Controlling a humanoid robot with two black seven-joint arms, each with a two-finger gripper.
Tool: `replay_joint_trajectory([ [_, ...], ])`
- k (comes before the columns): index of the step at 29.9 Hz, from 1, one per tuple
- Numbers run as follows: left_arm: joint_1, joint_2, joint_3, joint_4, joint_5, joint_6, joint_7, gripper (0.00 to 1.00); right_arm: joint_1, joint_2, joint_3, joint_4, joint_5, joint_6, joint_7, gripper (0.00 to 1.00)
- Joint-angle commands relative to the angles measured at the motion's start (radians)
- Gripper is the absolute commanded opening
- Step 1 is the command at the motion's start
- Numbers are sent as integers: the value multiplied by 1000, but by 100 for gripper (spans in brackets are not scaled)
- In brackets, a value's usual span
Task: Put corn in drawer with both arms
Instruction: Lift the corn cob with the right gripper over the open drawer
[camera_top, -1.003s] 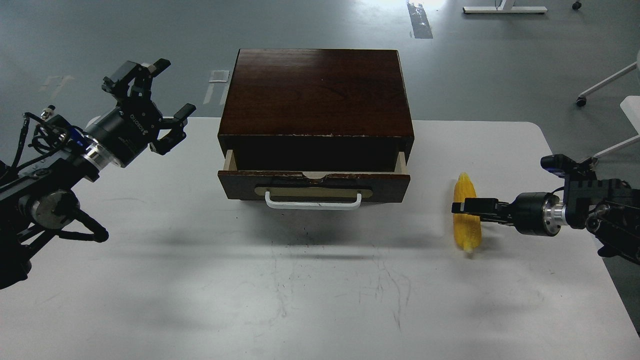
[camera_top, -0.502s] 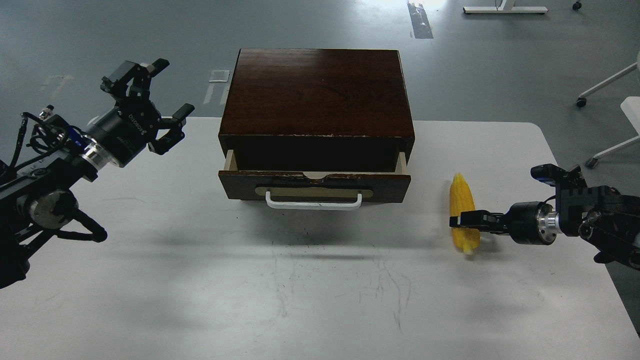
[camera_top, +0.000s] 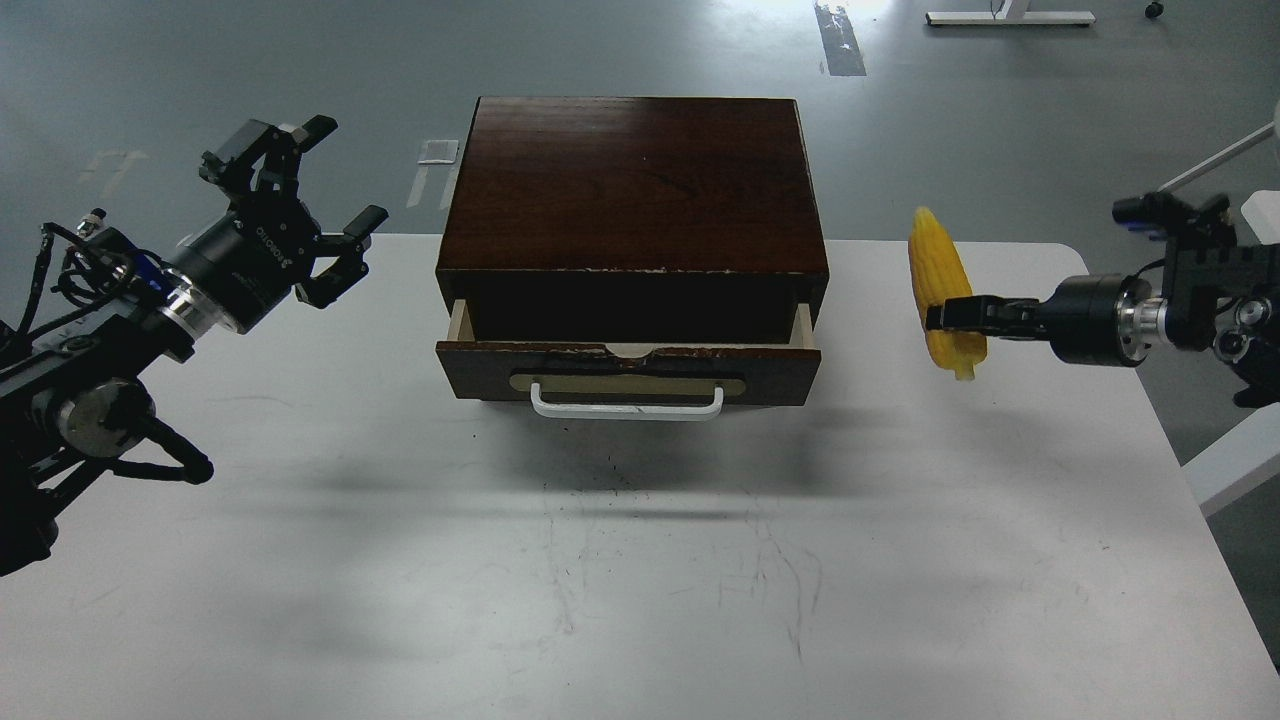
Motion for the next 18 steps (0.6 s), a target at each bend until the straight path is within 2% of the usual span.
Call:
replay_joint_trajectory([
  [1,0,-3,-1,1,0,0,0,99,137,-2,-30,73,-13,3,0,5],
  [4,-1,-3,-1,-1,0,0,0,99,250,35,-102,113,-17,3,0,5],
  [6,-1,-1,-1,-1,0,0,0,99,369,124,-215,124,-39,-3,0,5],
  [8,-1,2,-1,-2,0,0,0,99,419,159,-259,133,-65,-11,0,5],
  [18,-3,12,-8,-8,-2,0,0,99,594,411,-444,193,-252,-189,0,5],
])
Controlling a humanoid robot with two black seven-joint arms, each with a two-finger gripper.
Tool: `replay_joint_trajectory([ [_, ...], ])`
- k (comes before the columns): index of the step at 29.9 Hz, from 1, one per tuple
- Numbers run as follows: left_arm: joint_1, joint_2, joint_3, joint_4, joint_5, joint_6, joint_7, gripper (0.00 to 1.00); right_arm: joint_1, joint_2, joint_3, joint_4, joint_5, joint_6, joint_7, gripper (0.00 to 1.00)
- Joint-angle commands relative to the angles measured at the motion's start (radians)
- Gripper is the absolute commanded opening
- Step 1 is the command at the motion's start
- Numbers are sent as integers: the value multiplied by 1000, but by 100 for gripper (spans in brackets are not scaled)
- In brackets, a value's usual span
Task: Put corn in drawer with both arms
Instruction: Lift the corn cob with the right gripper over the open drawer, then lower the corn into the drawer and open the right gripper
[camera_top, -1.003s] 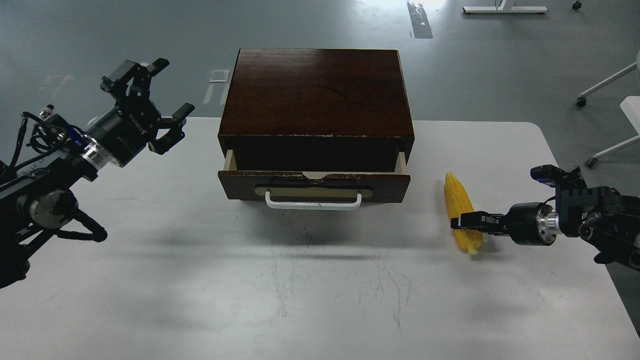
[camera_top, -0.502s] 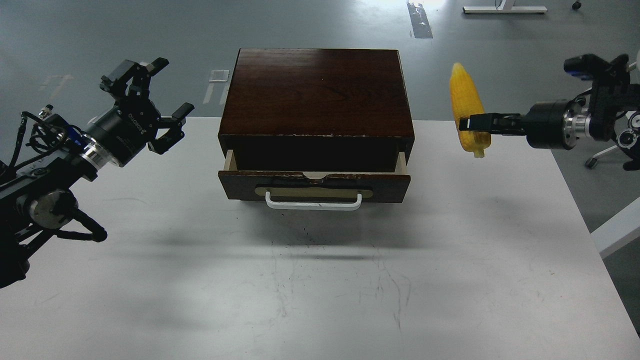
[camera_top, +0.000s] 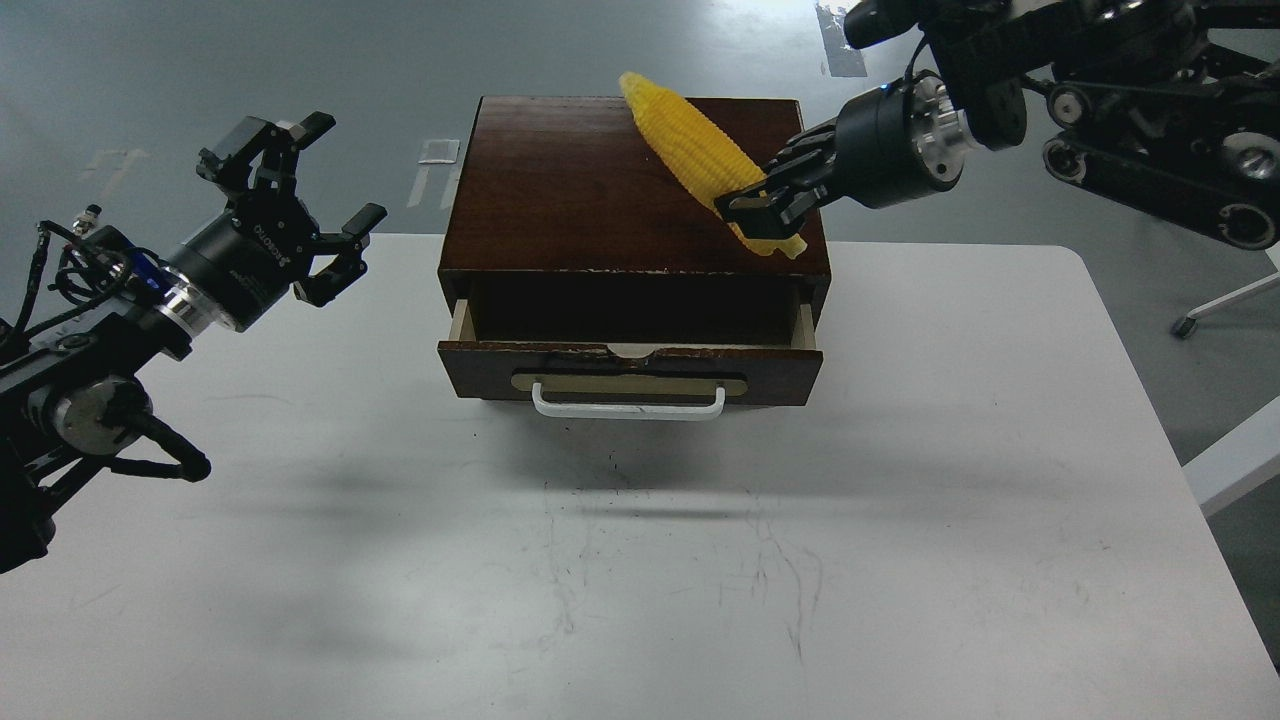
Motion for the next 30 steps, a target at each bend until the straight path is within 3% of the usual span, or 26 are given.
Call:
replay_joint_trajectory([
  [1,-1,5,-1,0,0,0,0,99,36,81,-64,26,-32,-98,0,6],
  [8,1,8,-2,-2,0,0,0,99,60,172,-185,34,-144,-213,0,8],
  [17,1,11,-2,-2,0,0,0,99,48,196,-216,28,-175,-221,0,15],
  [22,1,22,-2,-2,-2,0,0,99,46,195,-218,26,-174,-221,0,36],
  [25,1,22,-2,-2,-2,-2,0,99,46,192,-218,28,-171,-221,0,56],
  [30,1,22,-2,-2,-3,-2,0,99,48,190,-216,29,-164,-223,0,67],
])
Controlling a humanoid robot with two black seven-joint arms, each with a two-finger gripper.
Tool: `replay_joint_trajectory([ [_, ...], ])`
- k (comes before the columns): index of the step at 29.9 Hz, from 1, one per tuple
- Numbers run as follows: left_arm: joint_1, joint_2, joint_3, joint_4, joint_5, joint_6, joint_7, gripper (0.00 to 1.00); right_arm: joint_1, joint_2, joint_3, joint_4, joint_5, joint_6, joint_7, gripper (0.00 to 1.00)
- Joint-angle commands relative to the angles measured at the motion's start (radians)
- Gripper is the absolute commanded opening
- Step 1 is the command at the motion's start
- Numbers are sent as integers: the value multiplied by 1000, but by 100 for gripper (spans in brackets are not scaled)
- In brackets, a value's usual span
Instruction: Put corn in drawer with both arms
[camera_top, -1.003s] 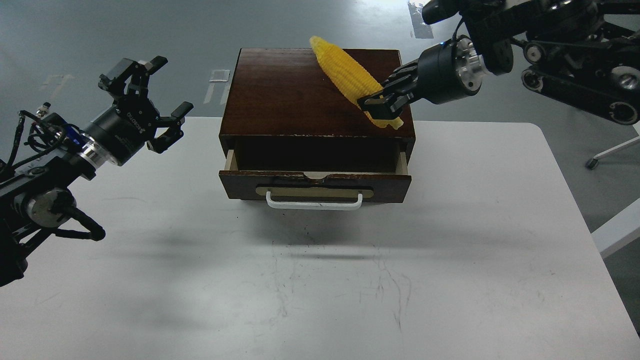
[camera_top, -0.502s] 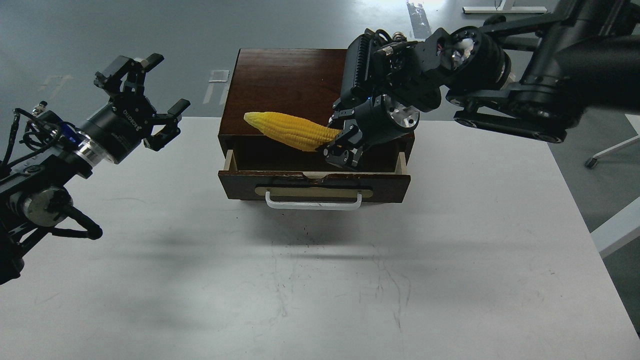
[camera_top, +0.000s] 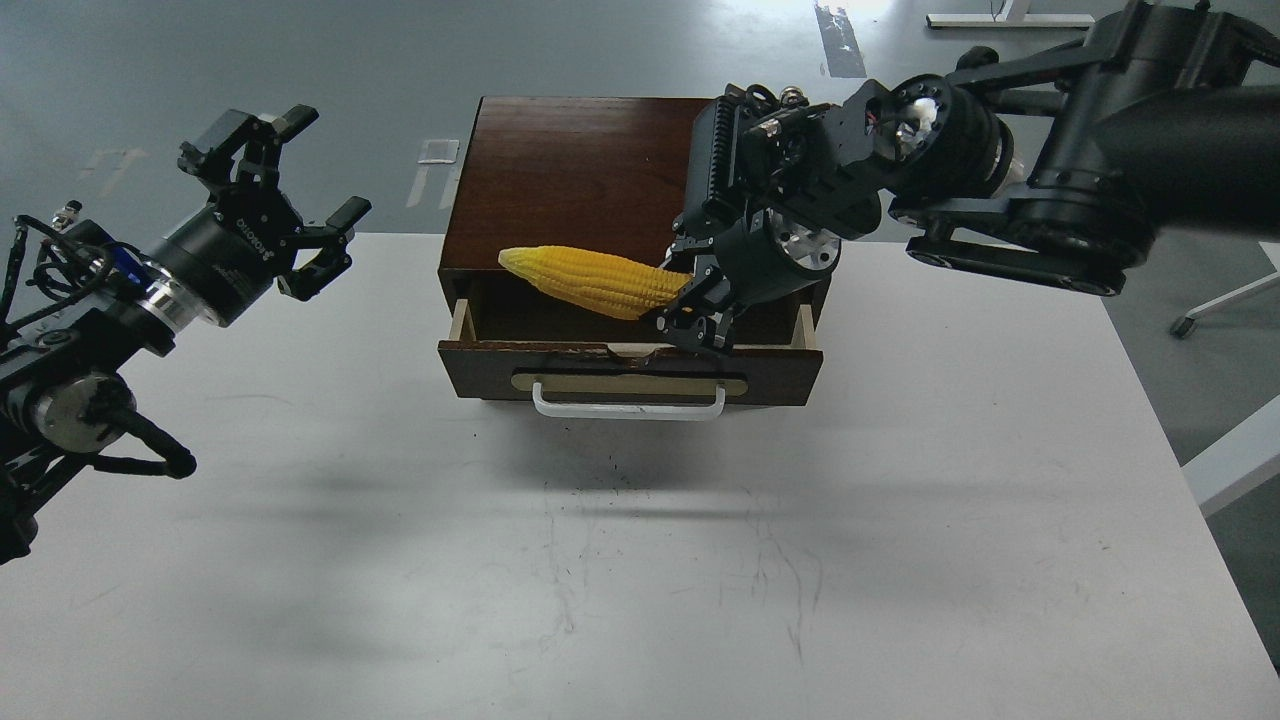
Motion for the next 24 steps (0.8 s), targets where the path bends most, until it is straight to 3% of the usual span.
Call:
replay_joint_trajectory([
  [1,0,0,-1,0,0,-1,0,99,3,-3,4,2,6,0,0,71],
  [3,0,0,-6,0,0,0,0,99,5,-6,5,4,10,0,0,81],
  [8,0,2,-8,0,0,-1,0,99,17,-48,36,4,41,-2,0,91],
  [17,0,-1,-18,0,0,-26,0,99,-17,-258,122,-1,420,1,0,98],
  [24,3,-15,-18,3,0,-24,0,99,-359,-463,391,-9,929,0,0,99],
])
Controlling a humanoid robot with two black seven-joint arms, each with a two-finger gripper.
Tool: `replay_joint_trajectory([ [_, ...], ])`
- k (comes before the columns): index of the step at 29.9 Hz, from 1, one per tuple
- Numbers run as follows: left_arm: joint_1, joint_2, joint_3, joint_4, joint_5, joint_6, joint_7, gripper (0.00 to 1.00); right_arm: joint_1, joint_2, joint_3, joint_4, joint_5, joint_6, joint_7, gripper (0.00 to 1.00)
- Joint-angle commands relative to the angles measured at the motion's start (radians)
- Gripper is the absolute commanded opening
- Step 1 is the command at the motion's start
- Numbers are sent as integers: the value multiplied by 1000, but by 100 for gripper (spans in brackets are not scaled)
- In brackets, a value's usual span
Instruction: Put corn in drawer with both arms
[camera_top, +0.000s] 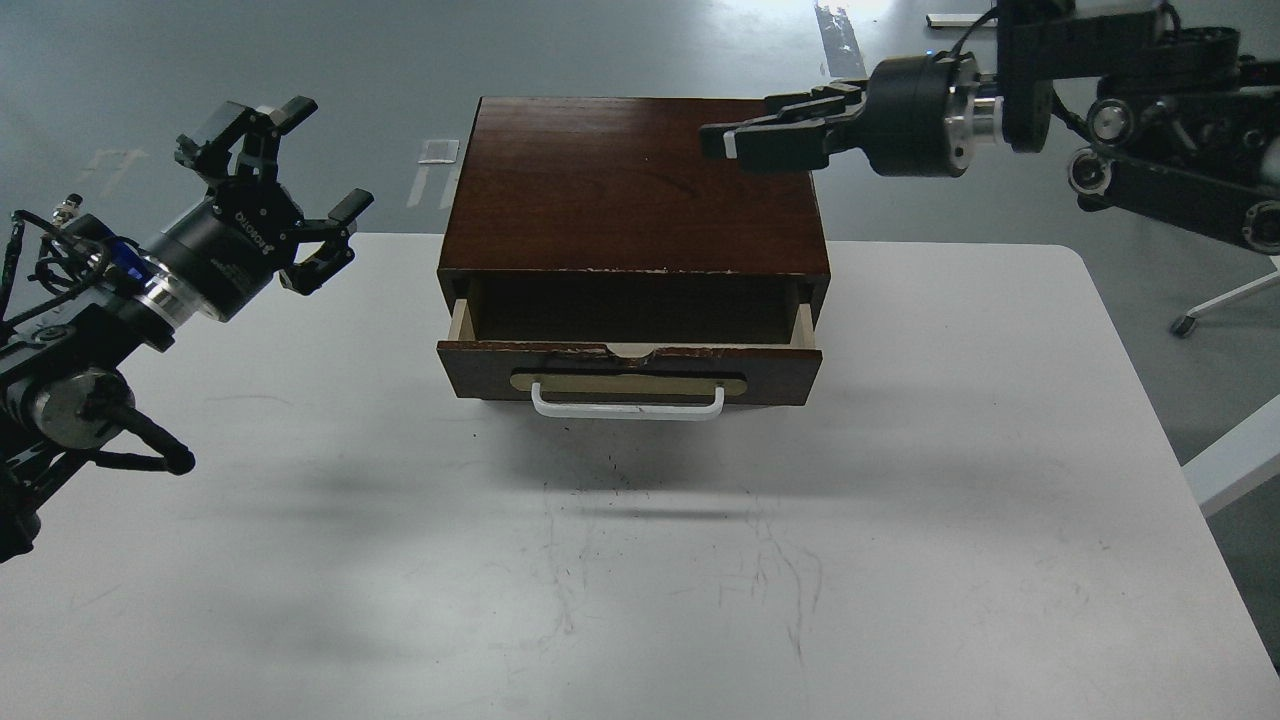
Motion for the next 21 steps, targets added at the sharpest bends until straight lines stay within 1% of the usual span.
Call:
replay_joint_trajectory([
  [1,2,-6,0,2,-1,1,0,99,-175,-74,153,-1,198,-2,0,99],
  [5,3,-32,5,12,5,8,0,99,-429,-99,363,-20,327,-9,0,99],
  [6,3,-32,5,12,5,8,0,99,-430,-99,364,-20,327,-9,0,99],
  [8,8,-35,12,12,6,11,0,99,-578,-81,489,-55,403,-9,0,99],
  [9,14,-35,12,12,6,11,0,99,-612,-75,521,-64,427,-9,0,99],
  [11,32,-37,11,12,5,1,0,99,-733,-27,627,-105,511,-8,0,100],
  [12,32,-37,11,12,5,1,0,99,-734,-27,627,-106,511,-8,0,100],
  [14,49,-37,11,14,5,-3,0,99,-819,10,692,-153,591,-6,0,100],
  [17,64,-37,8,15,0,-25,0,99,-885,36,706,-184,658,1,0,100],
  [18,64,-37,8,15,0,-25,0,99,-886,36,706,-184,658,1,0,100],
  [19,67,-37,6,15,-4,-41,0,99,-899,53,706,-184,663,3,0,100],
  [21,67,-37,6,25,-6,-47,0,99,-915,85,707,-184,663,1,0,100],
])
